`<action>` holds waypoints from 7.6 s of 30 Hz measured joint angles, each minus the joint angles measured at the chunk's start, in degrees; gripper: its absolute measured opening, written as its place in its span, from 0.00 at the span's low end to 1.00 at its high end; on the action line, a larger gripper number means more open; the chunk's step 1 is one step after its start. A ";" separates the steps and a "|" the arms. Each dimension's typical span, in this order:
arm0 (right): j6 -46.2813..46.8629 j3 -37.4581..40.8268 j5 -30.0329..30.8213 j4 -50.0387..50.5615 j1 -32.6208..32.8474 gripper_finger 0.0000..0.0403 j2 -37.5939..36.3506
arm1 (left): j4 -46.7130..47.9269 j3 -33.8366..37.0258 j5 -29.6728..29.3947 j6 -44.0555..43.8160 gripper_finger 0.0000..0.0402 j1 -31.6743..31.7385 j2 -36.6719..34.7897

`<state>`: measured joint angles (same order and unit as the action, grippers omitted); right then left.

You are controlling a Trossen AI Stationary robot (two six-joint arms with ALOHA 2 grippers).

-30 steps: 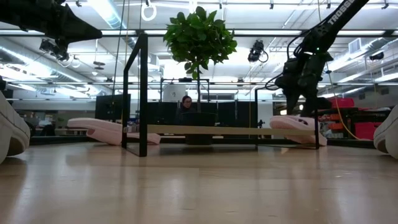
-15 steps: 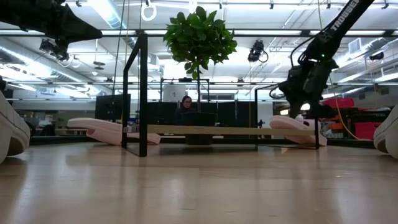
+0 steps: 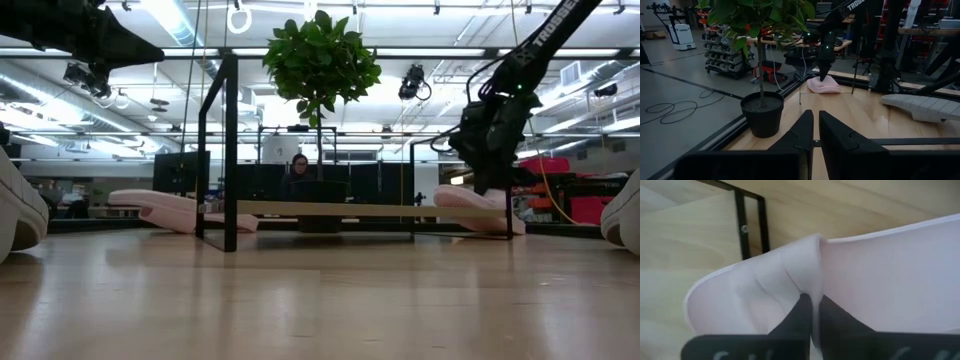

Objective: Pick and place slides into the shelf
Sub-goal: Put the right pink slipper on the shelf

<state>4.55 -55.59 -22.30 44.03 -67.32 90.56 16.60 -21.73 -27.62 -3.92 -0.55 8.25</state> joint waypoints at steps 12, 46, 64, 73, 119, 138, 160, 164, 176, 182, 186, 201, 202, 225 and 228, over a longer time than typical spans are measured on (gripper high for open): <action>1.19 0.00 6.58 0.02 -0.02 0.02 -5.83 | 0.00 0.02 0.00 0.00 0.10 0.01 0.00; -4.12 -1.98 26.85 -4.06 8.45 0.02 -28.70 | 0.00 0.02 0.00 0.00 0.10 -0.01 0.00; -12.80 -26.22 4.85 0.54 22.58 0.02 -30.42 | 0.00 0.02 0.00 0.00 0.10 0.01 0.00; -15.21 -28.57 3.84 14.83 33.56 0.02 -23.73 | 0.01 0.02 0.00 0.01 0.09 0.00 0.00; -49.81 -28.52 16.35 29.59 46.83 0.02 1.11 | 0.04 0.02 0.00 0.02 0.08 -0.01 0.00; -49.16 -28.46 15.75 33.11 46.77 0.02 1.70 | 0.46 0.02 -0.02 -0.38 0.08 0.01 0.00; -49.19 -22.43 16.17 29.91 44.63 0.02 1.68 | 0.48 0.02 -0.02 -0.42 0.08 -0.01 0.00; -49.65 -20.57 16.47 27.11 44.49 0.02 1.67 | 0.48 0.02 -0.02 -0.42 0.10 -0.01 0.00; -50.80 -19.82 16.43 24.47 43.26 0.02 1.61 | 0.50 0.02 -0.01 -0.42 0.07 0.01 0.00; -50.88 -19.71 17.40 23.10 42.98 0.02 1.68 | 0.50 0.02 -0.01 -0.42 0.10 -0.01 0.00; -50.86 -19.71 17.82 22.93 42.98 0.03 1.68 | 0.50 0.02 -0.01 -0.42 0.11 -0.01 0.00; -50.68 -19.71 19.25 21.64 43.00 0.05 1.68 | 0.50 0.02 0.00 -0.44 0.09 -0.01 0.00; -50.70 -19.71 19.26 21.63 43.00 0.05 1.68 | 0.50 0.02 -0.02 -0.44 0.09 0.01 0.00; -50.75 -13.20 24.58 14.60 42.67 0.07 1.62 | 0.61 0.02 -0.02 -1.03 0.12 0.01 0.00; -49.85 -13.17 25.44 14.50 42.72 0.11 1.66 | 0.61 0.02 -0.02 -1.01 0.12 0.01 0.00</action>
<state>-45.30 -68.76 3.14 58.54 -24.60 92.23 17.21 -21.71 -27.63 -4.93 -0.54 8.25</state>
